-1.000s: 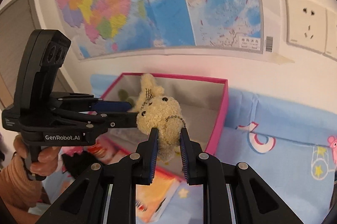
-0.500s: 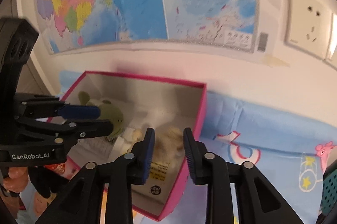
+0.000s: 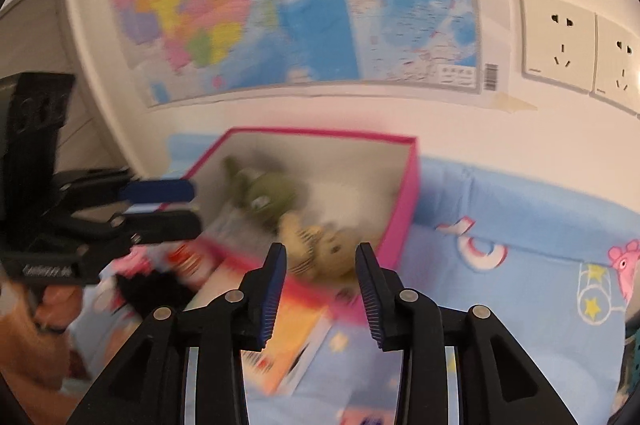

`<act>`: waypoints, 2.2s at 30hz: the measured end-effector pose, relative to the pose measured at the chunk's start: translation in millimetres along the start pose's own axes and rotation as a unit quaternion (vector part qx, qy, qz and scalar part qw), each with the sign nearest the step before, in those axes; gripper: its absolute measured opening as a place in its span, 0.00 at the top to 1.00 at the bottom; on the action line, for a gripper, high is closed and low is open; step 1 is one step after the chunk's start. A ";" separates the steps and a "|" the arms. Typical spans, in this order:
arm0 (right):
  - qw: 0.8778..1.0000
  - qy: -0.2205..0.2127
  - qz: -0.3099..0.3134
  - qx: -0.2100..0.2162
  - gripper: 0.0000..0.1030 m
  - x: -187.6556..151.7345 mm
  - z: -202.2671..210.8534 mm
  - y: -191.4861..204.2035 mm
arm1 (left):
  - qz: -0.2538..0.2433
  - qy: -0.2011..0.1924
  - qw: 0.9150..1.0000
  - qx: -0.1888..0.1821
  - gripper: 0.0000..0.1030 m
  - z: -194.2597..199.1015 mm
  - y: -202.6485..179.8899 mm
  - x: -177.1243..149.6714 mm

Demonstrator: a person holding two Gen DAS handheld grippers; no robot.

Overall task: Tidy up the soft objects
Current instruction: 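Move the right tool to the blue gingham scrunchie, then grasp the blue gingham scrunchie with the right gripper and lift, then carry the scrunchie into the pink box and open the right gripper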

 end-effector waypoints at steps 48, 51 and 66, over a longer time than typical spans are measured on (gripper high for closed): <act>0.988 0.137 0.049 0.042 0.88 -183.2 22.9 59.2 | 0.007 0.140 0.978 -0.155 0.46 -30.5 -122.2 -185.8; 0.989 0.128 0.050 0.045 0.89 -178.6 26.3 62.1 | 0.011 0.137 0.977 -0.162 0.60 -30.2 -121.8 -183.3; 0.994 0.084 0.043 0.054 0.91 -149.3 35.3 67.4 | 0.014 0.095 0.985 -0.146 0.81 -15.4 -109.8 -155.2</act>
Point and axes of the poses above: each gripper's, at about its wrist camera, not at the fingertips, and z roughly against the way its jaws point, y to its left, x to its top, the point moved 8 cm from there along -z, roughly the way its jaws point, and after that the axes turned 7 degrees about -z, right-handed, at the moved point
